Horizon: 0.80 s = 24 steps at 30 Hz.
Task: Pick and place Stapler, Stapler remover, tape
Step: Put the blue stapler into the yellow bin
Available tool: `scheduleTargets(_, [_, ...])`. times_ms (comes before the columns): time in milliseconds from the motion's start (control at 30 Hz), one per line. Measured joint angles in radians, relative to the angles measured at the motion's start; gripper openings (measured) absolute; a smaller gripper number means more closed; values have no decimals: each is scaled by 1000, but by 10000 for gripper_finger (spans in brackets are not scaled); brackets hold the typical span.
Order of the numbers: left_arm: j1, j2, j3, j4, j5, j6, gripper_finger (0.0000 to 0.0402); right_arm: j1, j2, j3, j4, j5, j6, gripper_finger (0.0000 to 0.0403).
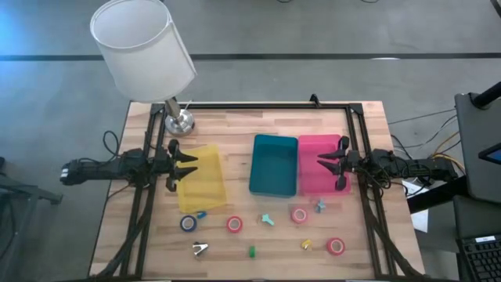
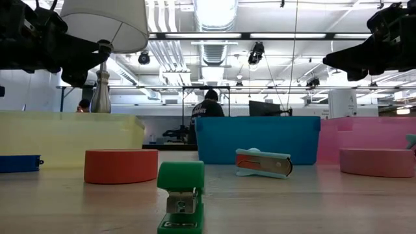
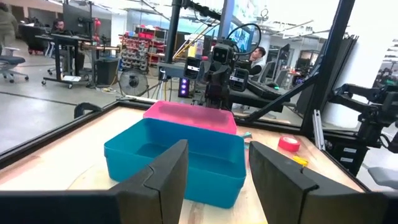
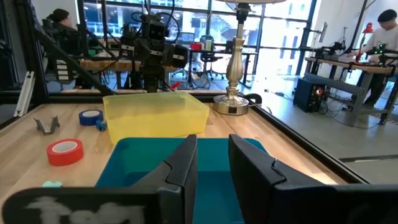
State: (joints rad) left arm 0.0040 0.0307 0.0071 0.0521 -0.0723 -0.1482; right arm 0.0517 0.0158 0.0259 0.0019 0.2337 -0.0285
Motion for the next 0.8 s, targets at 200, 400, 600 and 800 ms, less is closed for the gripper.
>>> scheduleTargets(200, [-1, 22, 12, 1, 60, -153, 174, 0, 0, 0, 0, 0, 0, 72])
scheduleTargets(400, [-2, 101, 94, 8, 98, -134, 174, 0, 0, 0, 0, 0, 1, 70])
scheduleTargets(600, [-15, 280, 203, 7, 121, -85, 174, 0, 0, 0, 0, 0, 0, 80])
scheduleTargets(800, [-78, 487, 376, -36, 154, -54, 165, 0, 0, 0, 0, 0, 0, 88])
